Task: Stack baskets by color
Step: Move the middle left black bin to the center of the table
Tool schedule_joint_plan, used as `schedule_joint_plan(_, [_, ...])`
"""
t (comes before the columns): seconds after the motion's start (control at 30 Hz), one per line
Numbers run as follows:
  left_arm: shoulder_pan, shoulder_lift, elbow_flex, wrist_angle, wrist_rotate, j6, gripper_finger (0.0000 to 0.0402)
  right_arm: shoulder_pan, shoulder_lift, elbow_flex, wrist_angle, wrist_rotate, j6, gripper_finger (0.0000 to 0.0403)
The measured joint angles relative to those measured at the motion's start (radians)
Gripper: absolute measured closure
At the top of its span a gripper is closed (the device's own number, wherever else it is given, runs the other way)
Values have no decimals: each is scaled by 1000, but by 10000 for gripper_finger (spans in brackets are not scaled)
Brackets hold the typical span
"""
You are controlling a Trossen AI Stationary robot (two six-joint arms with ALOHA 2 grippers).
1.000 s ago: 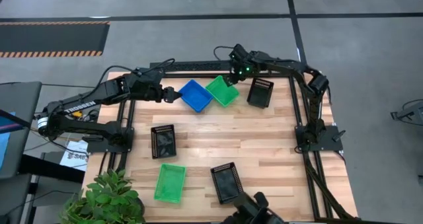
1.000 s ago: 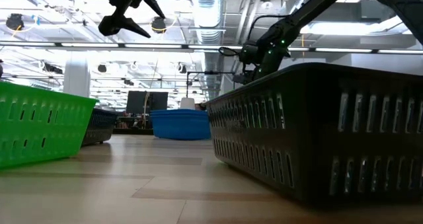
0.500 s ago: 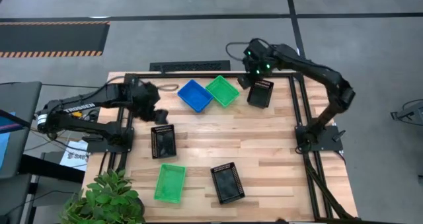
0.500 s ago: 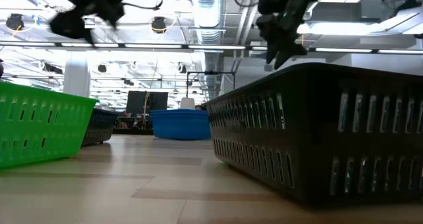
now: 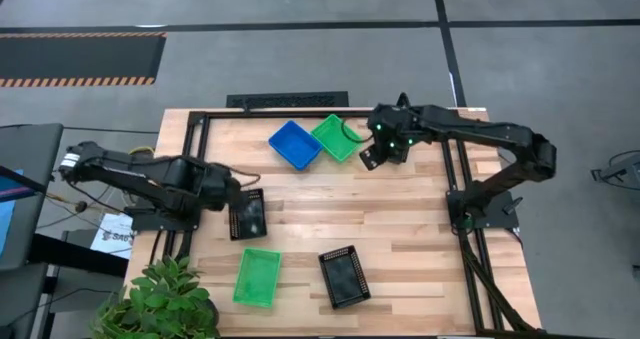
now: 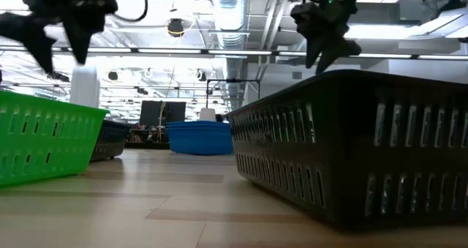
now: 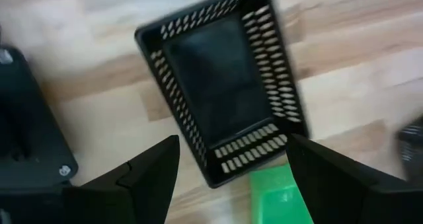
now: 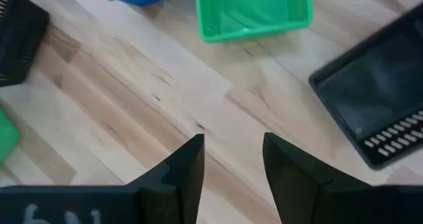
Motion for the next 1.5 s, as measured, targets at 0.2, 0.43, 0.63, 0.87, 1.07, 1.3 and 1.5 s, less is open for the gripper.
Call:
schedule_joint_plan(0.2, [-80, 1, -146, 150, 14, -159, 136, 33, -9, -16, 0, 5, 29, 232])
schedule_joint_plan(0.43, [-106, 29, -322, 516, -35, -258, 136, 44, -9, -16, 2, 4, 31, 237])
schedule_joint_plan(0.63, [-72, 52, -393, 653, -50, -267, 136, 51, -9, -16, -1, 1, 30, 237])
schedule_joint_plan(0.87, [21, 77, -391, 772, -102, -178, 136, 54, -9, -16, 3, -1, 23, 242])
schedule_joint_plan(1.07, [135, 184, -391, 880, -13, 7, 136, 56, -9, -16, 3, -1, 22, 243])
schedule_joint_plan(1.3, [248, 322, -391, 1244, 92, 124, 136, 69, -9, -15, -5, -4, 27, 247])
schedule_joint_plan(1.5, [372, 498, -368, 1715, 143, 172, 136, 69, -9, -15, -5, -5, 31, 250])
